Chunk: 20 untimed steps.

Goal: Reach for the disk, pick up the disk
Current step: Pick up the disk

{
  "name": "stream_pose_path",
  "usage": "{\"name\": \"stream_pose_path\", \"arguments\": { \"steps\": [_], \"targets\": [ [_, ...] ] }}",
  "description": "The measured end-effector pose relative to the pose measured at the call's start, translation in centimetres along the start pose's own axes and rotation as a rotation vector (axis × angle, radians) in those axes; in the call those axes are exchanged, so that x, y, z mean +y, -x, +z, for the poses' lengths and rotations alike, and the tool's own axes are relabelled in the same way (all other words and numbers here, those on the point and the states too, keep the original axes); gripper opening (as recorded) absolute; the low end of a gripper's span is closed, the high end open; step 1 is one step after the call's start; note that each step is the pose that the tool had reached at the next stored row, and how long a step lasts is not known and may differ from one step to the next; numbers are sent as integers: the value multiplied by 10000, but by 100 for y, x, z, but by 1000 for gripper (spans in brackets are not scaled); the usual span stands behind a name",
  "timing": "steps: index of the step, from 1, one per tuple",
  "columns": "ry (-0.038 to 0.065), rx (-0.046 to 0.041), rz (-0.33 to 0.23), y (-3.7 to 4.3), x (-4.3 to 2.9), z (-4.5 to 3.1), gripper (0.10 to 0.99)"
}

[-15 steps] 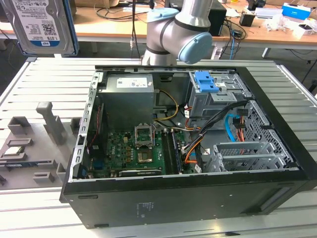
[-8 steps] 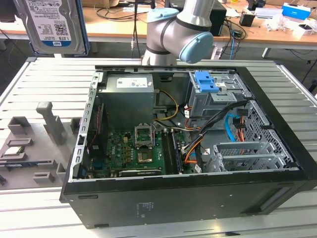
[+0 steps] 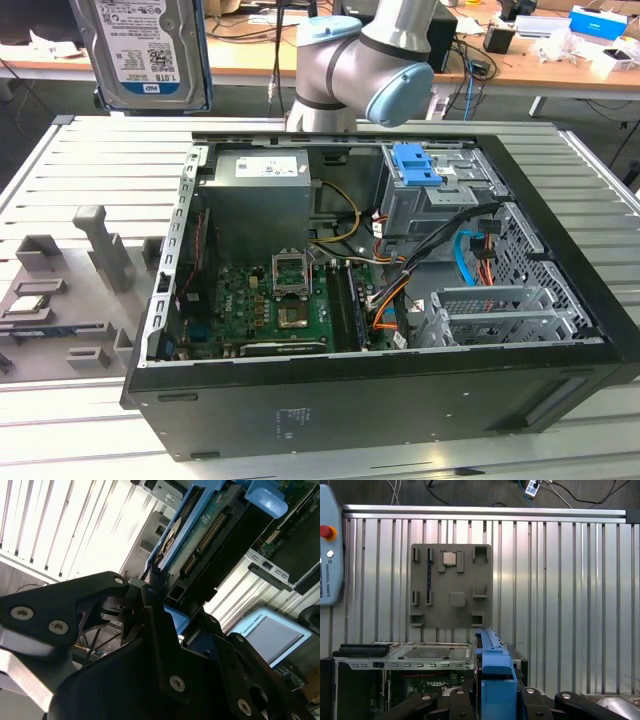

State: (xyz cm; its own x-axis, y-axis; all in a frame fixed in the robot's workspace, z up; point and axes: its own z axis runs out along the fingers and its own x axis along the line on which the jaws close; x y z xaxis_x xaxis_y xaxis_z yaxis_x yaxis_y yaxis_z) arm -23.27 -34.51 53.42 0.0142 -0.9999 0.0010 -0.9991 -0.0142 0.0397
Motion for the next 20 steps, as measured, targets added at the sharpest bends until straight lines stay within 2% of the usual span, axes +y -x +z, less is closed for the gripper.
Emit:
{"name": "stream_pose_path", "arguments": {
  "steps": [1,6,7,9,16,19,20],
  "targets": [
    [1,1,0,0,-54,-3,369],
    [0,0,1,0,-219,-9,369],
    [1,1,0,0,-290,-12,369],
    [1,0,0,-1,-381,-15,369],
    [1,0,0,0,-620,-25,369],
    [1,0,0,1,-760,-30,369],
    [2,1,-2,1,-836,-34,369]
  ]
}}
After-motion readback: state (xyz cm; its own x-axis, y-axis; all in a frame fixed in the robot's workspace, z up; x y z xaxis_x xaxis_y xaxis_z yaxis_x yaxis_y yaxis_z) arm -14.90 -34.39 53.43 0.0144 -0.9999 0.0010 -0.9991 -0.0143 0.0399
